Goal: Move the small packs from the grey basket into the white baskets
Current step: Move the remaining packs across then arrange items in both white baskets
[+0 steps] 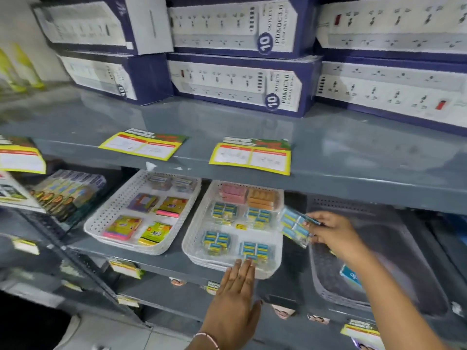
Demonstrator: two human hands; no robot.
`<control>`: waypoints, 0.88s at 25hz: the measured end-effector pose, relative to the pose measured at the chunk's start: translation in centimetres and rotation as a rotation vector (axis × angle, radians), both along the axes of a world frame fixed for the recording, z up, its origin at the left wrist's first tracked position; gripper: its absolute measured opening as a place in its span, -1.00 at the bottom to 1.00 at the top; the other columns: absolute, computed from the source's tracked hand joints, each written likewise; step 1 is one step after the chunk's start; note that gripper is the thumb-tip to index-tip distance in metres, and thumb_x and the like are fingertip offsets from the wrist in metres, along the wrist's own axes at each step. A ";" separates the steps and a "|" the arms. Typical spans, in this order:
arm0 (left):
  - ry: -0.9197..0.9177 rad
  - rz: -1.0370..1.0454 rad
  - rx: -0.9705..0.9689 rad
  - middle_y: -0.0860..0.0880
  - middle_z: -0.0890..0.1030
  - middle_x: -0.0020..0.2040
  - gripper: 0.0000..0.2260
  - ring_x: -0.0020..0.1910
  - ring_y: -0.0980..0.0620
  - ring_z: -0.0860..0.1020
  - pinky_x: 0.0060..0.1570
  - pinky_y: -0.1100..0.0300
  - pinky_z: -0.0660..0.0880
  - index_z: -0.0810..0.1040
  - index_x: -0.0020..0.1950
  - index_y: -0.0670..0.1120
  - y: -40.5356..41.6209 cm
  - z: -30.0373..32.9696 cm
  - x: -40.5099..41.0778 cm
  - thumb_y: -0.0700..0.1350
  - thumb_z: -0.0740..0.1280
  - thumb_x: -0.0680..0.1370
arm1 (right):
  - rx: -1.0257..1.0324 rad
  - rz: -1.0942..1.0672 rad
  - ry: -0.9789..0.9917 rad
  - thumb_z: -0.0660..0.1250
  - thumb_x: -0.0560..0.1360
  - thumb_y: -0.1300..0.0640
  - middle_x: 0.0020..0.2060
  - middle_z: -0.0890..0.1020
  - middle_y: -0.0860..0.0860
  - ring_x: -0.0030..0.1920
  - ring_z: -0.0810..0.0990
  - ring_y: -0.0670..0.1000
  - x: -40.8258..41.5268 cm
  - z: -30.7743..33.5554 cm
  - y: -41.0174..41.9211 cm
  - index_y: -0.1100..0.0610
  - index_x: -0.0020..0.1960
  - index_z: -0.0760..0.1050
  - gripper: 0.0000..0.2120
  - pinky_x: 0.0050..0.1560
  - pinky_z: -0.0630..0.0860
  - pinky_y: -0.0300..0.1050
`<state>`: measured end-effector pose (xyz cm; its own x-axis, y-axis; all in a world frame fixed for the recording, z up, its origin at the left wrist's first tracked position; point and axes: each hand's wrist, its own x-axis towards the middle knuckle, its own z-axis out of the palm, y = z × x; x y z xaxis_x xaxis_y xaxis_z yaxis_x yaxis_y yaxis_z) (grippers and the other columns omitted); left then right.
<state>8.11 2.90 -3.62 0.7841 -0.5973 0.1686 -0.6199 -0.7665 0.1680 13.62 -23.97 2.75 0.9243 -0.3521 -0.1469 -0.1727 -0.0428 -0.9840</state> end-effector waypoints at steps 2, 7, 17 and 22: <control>0.037 0.018 -0.002 -0.05 0.02 0.57 -0.34 0.54 -0.10 0.01 0.48 -0.06 0.09 0.10 0.56 -0.19 2.1 0.1 0.9 0.09 0.22 0.57 | -0.022 0.091 0.042 0.38 0.42 0.44 -0.28 0.62 0.05 -0.42 0.61 -0.10 2.1 -0.1 4.6 0.20 -0.14 0.55 -0.83 -0.49 0.55 -0.31; -0.060 0.015 0.029 -0.09 0.45 0.40 -0.41 0.37 -0.13 0.42 0.21 -0.09 0.48 0.47 0.38 -0.21 5.3 0.3 2.6 0.05 0.42 0.43 | -0.110 0.204 0.180 0.47 0.41 0.30 -0.19 0.64 0.01 -0.26 0.63 -0.06 6.7 -3.1 11.6 0.08 -0.14 0.58 -0.84 -0.39 0.60 -0.21; -0.139 -0.067 -0.024 -0.06 0.48 0.38 -0.39 0.36 -0.07 0.44 0.27 0.02 0.45 0.51 0.36 -0.15 6.9 -0.9 3.9 0.09 0.44 0.38 | -0.503 0.213 0.327 0.40 0.47 0.28 0.00 0.67 0.09 -0.15 0.64 0.04 11.6 -7.3 17.3 0.12 -0.09 0.64 -0.90 -0.20 0.65 -0.05; -0.130 -0.084 -0.041 -0.03 0.46 0.39 -0.40 0.36 -0.03 0.43 0.29 0.08 0.30 0.51 0.37 -0.13 7.3 -1.0 4.0 0.09 0.45 0.39 | -0.820 0.289 0.337 0.37 0.48 0.14 0.13 0.65 0.03 0.05 0.62 0.04 11.4 -6.5 18.0 -0.02 0.01 0.62 -0.86 0.05 0.58 -0.05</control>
